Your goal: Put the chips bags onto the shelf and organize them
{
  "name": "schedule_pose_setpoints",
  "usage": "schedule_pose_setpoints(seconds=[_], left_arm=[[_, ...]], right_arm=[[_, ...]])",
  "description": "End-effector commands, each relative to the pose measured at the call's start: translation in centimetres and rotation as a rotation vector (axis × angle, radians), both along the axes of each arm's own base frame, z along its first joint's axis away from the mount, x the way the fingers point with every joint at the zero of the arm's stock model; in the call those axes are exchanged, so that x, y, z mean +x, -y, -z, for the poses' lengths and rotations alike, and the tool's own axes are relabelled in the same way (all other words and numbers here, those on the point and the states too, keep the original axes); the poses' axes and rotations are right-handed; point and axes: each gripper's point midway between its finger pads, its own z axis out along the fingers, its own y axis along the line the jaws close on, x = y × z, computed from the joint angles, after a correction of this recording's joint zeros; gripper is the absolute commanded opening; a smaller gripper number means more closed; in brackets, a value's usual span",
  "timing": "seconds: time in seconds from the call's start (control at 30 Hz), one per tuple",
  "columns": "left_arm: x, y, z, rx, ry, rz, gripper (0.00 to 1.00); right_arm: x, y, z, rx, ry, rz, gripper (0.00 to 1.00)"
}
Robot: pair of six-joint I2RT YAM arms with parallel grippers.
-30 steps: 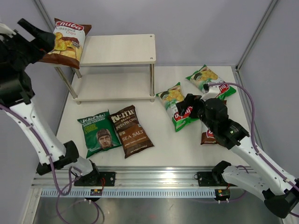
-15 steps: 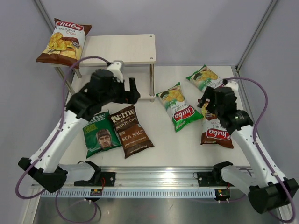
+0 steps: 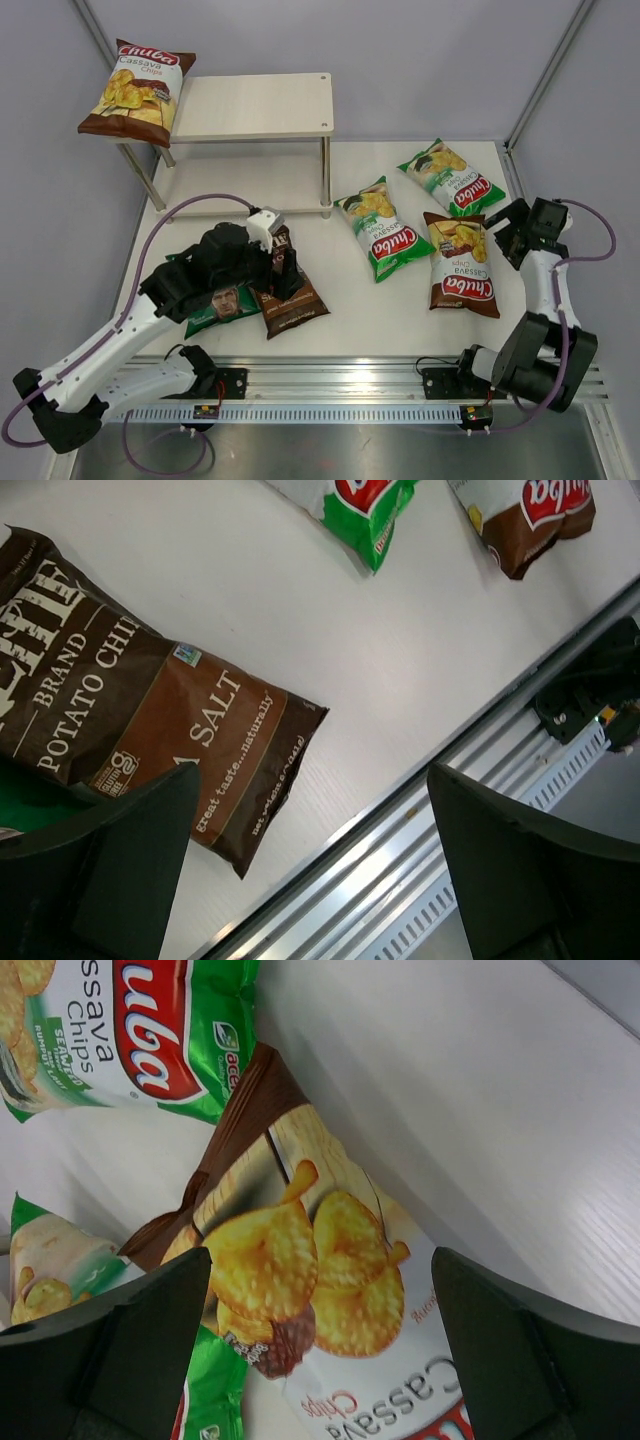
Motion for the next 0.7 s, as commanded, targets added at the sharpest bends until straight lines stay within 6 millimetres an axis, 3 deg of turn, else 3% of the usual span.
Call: schedule_pose_setpoints(seconds=[0.0, 0.1, 0.13, 0.2, 0.3, 0.4, 0.5, 0.57, 0.67], left_arm=[[-1.8, 0.1, -0.1, -0.028, 0.033, 0.105, 0.99], [-3.0, -0.4, 0.7, -0.034, 0.025, 0.146, 0.99], [-3.4, -0.4, 1.0, -0.037, 0.021, 0.158, 0.99], [-3.6, -0.6, 2.2, -0.031, 0.022, 0.169, 0.99], [-3.6, -0.5, 2.4, -0.028, 0.017, 0.168, 0.99], [-3.7, -0.3, 2.2, -0.04, 0.022, 0.187, 0.99], [-3.8, -0.2, 2.1, -0.042, 0.022, 0.19, 0.99], [-3.8, -0.4, 1.9, -0.05, 0.033, 0.183, 0.99], [-3.7, -0.6, 1.7, -0.055, 0.045, 0.166, 0.99]], right_arm=[[3.8, -0.6, 0.1, 0.099, 0.121, -0.103, 1.0], [6.3, -1.2, 1.2, 0.171, 0.158, -0.2, 0.99], [6.5, -1.6, 2.5, 0.22, 0.134, -0.222, 0.99], [7.2, -1.8, 2.8, 0.258, 0.164, -0.263, 0.99], [7.6, -2.0, 4.7, 0.286, 0.138, -0.285, 0.99], [7.5, -3.8, 5.9, 0.372, 0.158, -0.363, 0.96], [6.8, -4.6, 7.1, 0.42, 0.152, -0.367, 0.83], [6.4, -5.2, 7.2, 0.444, 0.164, -0.371, 0.66], [5.8, -5.6, 7.1, 0.458, 0.185, -0.35, 0.51]])
